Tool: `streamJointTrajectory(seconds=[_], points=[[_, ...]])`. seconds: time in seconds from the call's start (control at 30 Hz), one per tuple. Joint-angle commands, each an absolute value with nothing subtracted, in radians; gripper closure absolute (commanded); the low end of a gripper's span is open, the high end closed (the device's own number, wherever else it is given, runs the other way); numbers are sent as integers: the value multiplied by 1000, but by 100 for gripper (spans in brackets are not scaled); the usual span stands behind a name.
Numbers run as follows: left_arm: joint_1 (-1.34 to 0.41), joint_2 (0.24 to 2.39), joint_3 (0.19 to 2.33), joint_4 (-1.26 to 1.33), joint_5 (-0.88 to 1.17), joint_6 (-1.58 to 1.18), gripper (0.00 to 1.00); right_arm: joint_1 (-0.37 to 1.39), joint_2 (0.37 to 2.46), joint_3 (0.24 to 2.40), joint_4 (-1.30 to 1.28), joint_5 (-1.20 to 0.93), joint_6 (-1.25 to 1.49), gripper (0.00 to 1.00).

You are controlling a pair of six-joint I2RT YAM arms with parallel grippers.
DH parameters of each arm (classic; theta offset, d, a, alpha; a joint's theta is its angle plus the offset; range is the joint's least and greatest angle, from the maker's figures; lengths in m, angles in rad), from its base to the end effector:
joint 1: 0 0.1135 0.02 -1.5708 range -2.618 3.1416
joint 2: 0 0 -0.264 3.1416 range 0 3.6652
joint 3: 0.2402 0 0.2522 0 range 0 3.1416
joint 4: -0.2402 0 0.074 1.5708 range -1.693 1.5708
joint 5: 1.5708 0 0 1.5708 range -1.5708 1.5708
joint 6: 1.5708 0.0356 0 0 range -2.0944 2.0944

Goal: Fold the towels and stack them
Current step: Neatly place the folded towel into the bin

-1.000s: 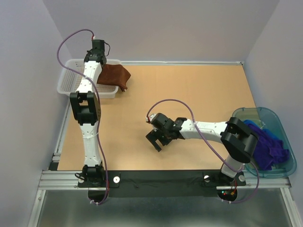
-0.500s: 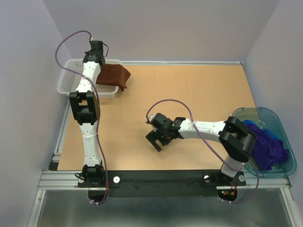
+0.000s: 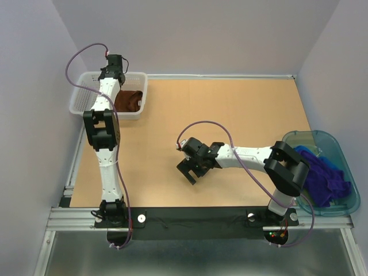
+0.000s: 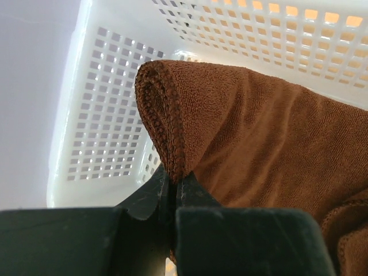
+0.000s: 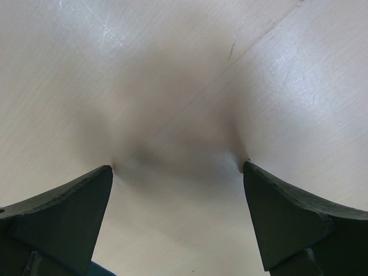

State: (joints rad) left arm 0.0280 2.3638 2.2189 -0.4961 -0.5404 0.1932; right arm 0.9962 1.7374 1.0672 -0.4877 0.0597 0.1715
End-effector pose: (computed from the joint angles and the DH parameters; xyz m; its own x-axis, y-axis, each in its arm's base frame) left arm 0.5422 0.0335 0.2602 -0.6704 0.1459 -0.7275 -0.3133 0.8331 0.4558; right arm 0.1849 0.2817 0.1684 -0.6313 -0.6616 -0.4047 -0.7278 0.6856 0.0146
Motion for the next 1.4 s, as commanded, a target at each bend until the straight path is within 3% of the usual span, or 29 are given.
streamJointTrajectory(seconds=[0.0, 0.67, 0.73, 0.8, 0.83, 0.93, 1.2, 1.37], points=[[34, 2365, 2215, -445, -581, 195, 100, 999, 1752, 1115, -500, 68, 160, 0], [77, 2410, 2197, -382, -706, 193, 95, 999, 1770, 1134, -514, 75, 149, 0], [78, 2418, 2197, -377, -715, 196, 87, 999, 1776, 1138, -517, 74, 149, 0], [78, 2427, 2200, -371, -729, 204, 67, 999, 1778, 1143, -518, 75, 149, 0], [78, 2430, 2200, -367, -738, 207, 50, 999, 1778, 1144, -522, 74, 147, 0], [81, 2434, 2217, -362, -767, 207, 28, 999, 1776, 1149, -525, 78, 150, 0], [121, 2372, 2241, -394, -773, 124, 20, 1000, 1770, 1157, -532, 94, 163, 0], [118, 2280, 2165, -422, -495, 51, 22, 1000, 1778, 1163, -534, 115, 164, 0]])
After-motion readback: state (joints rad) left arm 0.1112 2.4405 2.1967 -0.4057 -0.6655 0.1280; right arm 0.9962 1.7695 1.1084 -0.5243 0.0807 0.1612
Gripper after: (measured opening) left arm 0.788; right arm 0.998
